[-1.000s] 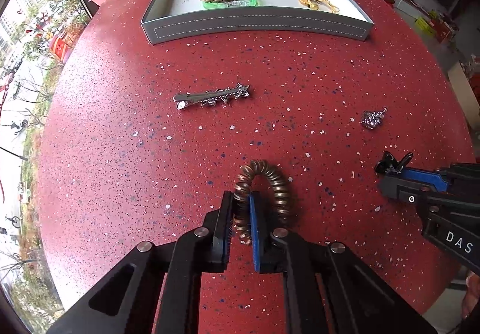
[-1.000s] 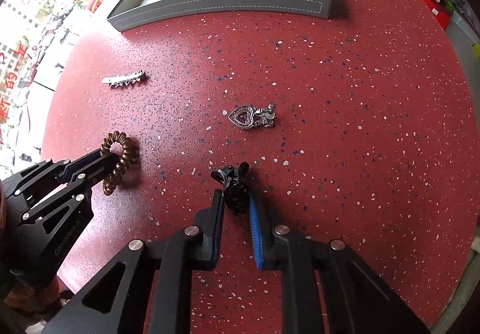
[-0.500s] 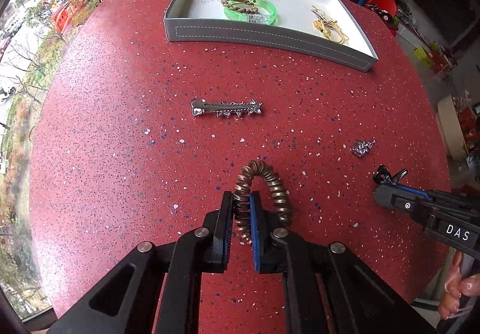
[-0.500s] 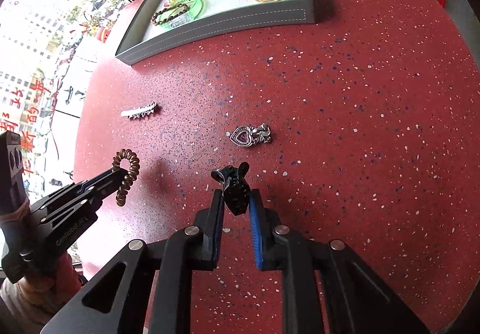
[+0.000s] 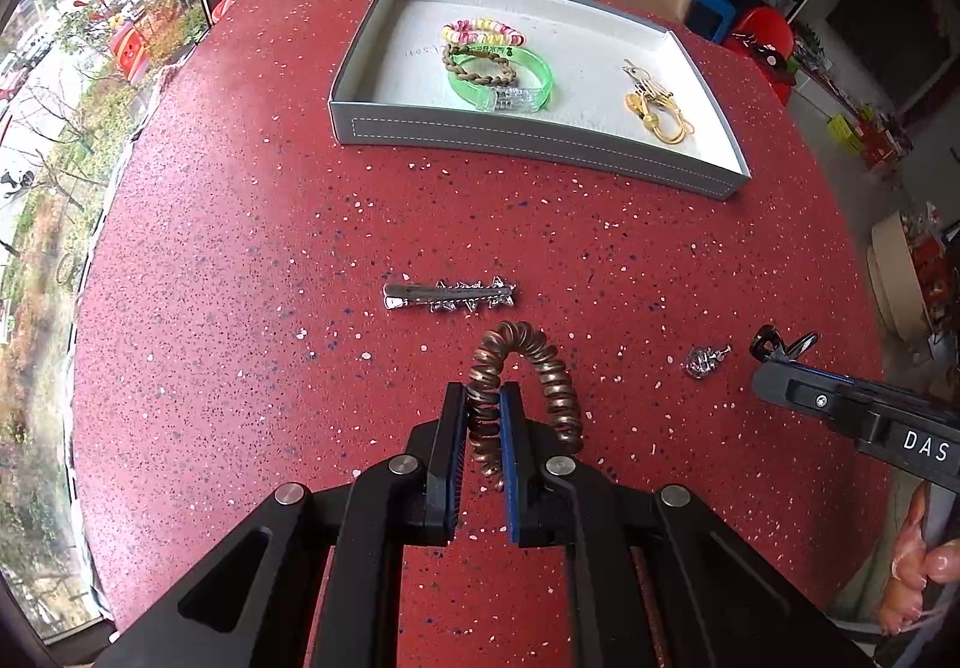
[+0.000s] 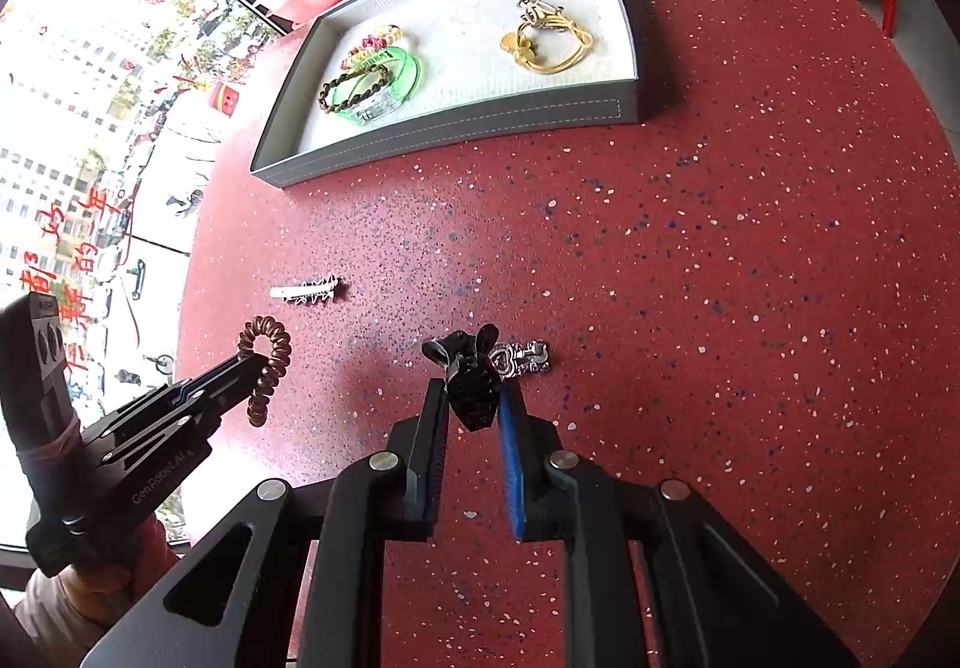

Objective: Organize jewelry
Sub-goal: 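Lift the coil hair tie and black claw clip toward the grey tray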

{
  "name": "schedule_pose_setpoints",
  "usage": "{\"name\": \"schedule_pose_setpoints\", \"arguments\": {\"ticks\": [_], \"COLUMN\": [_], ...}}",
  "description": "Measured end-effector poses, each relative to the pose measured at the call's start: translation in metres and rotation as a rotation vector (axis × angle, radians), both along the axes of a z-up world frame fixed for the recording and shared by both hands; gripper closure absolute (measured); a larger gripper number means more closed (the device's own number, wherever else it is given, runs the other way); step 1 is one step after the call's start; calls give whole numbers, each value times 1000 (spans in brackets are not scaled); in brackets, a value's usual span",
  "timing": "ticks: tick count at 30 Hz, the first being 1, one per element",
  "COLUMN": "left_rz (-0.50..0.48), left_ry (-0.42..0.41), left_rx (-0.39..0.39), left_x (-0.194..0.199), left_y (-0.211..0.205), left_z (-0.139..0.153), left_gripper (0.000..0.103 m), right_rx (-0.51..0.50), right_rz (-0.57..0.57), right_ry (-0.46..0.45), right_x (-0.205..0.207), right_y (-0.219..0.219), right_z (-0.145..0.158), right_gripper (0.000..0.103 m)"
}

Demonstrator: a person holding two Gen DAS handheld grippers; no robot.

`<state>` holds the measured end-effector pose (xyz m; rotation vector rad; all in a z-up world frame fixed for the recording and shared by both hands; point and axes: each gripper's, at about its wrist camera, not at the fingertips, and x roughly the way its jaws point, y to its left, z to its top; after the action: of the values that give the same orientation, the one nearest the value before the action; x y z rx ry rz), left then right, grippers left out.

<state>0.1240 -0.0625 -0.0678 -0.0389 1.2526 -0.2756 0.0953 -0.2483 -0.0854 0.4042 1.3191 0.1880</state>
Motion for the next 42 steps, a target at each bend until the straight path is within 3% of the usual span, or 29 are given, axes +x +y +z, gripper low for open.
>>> {"name": "schedule_pose_setpoints", "arguments": {"ticks": [26, 42], "left_rz": [70, 82], "left_ry": [-76, -117], "left_rx": [-22, -17], "left_x": [77, 148], "left_y": [6, -6], "left_z": [24, 24], "left_gripper": [74, 74], "right_rx": [26, 35], "right_rz": [14, 29], "right_ry": [-79, -101], "right_x": [87, 150], "right_y": [-11, -17], "right_z": [31, 24], "right_gripper": [85, 85]}}
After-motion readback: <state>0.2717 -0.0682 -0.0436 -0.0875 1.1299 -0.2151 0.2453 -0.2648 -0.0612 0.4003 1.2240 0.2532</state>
